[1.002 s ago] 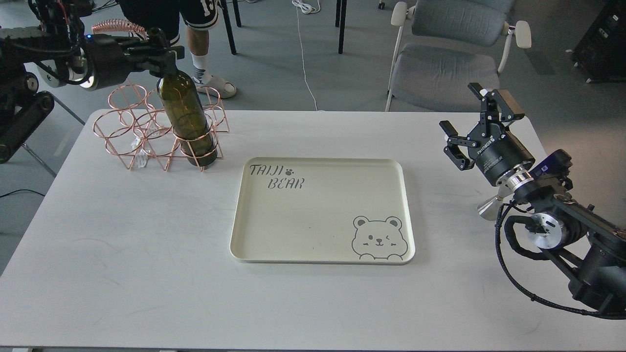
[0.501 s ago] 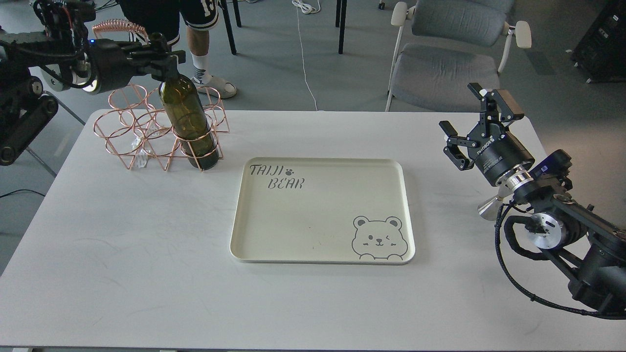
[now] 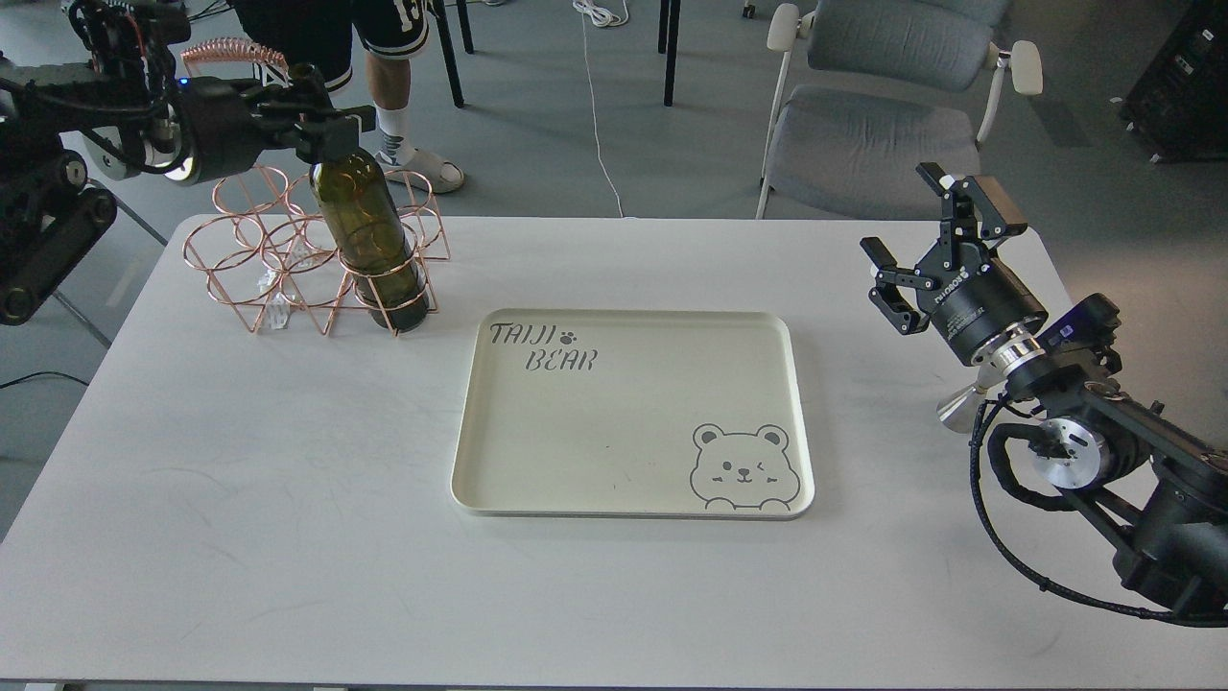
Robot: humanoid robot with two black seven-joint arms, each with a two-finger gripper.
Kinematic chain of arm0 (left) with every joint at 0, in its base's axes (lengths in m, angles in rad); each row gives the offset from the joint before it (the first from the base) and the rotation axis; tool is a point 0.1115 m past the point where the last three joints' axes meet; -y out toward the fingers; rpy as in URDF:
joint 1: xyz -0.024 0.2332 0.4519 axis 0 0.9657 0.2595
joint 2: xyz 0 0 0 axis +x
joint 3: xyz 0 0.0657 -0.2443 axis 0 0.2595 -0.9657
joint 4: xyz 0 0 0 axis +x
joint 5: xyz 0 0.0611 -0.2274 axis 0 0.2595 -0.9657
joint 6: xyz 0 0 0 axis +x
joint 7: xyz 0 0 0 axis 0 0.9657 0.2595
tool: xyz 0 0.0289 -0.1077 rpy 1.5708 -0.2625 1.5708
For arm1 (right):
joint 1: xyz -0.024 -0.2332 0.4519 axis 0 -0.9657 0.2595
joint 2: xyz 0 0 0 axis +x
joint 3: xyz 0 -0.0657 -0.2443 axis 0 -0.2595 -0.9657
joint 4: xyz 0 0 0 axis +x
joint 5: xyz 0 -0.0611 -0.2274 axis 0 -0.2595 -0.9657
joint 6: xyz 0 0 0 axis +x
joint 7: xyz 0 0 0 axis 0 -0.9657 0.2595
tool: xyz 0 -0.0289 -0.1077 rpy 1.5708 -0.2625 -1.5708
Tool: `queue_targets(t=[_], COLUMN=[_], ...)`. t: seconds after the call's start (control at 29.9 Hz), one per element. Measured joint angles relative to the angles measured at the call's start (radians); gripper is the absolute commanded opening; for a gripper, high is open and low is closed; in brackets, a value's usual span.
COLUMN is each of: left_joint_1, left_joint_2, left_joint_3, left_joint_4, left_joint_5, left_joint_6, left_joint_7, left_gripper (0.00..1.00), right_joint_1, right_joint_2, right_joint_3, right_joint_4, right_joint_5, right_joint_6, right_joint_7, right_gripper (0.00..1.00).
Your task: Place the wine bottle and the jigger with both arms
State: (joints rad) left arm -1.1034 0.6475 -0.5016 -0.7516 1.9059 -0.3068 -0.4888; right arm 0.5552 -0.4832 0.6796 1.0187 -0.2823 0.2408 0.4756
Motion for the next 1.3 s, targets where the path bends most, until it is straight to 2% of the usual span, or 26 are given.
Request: queue_targets(t=[0.17, 0.3, 0.57, 0.67, 0.8, 0.9, 1.04, 1.17, 1.3], left_joint_1=[-0.021, -0.067, -0.187, -0.221, -0.227, -0.186, -0.052, 0.101, 0.281], left_joint_2=[0.006, 0.009, 0.014, 0.016, 0.034, 0.060, 0.082, 0.075, 0.038], left_joint_3=[-0.003, -0.004, -0.006, -0.013, -0.015, -0.007, -0.015, -0.048, -0.151], left_joint_4=[-0.001, -0.006, -0.017, -0.023, -0.094, -0.208, -0.347, -0.431, -0.501], left_joint_5=[-0.003, -0.017, -0.078, -0.176, -0.511, -0.826, -1.179, -1.269, -1.281], left_joint_6=[0.000, 0.000, -0.003, -0.006, -0.009, -0.010, -0.013, -0.013, -0.013], left_joint_7=[0.000, 0.000, 0.000, 0.000, 0.000, 0.000, 0.000, 0.000, 0.000], left_gripper=[0.79, 0.88, 0.97, 0.97, 0.97, 0.98, 0.98, 0.98, 0.98], right_joint_1=[0.000, 0.000, 0.000, 0.000, 0.000, -0.001, -0.004, -0.004, -0.004], right_joint_2=[0.000, 0.001, 0.003, 0.003, 0.004, 0.010, 0.026, 0.045, 0.053], right_joint_3=[0.000, 0.000, 0.001, 0.004, 0.009, 0.023, 0.048, 0.056, 0.072], right_joint_4=[0.000, 0.000, 0.000, 0.000, 0.000, 0.000, 0.000, -0.001, -0.005], right_joint_5=[0.000, 0.000, 0.000, 0.000, 0.000, 0.001, 0.003, 0.003, 0.003], right_joint_6=[0.000, 0.000, 0.000, 0.000, 0.000, 0.000, 0.000, 0.000, -0.008], right_joint_7=[0.000, 0.000, 0.000, 0.000, 0.002, 0.005, 0.006, 0.006, 0.006], right_gripper=[0.98, 0.98, 0.98, 0.98, 0.98, 0.98, 0.98, 0.98, 0.98])
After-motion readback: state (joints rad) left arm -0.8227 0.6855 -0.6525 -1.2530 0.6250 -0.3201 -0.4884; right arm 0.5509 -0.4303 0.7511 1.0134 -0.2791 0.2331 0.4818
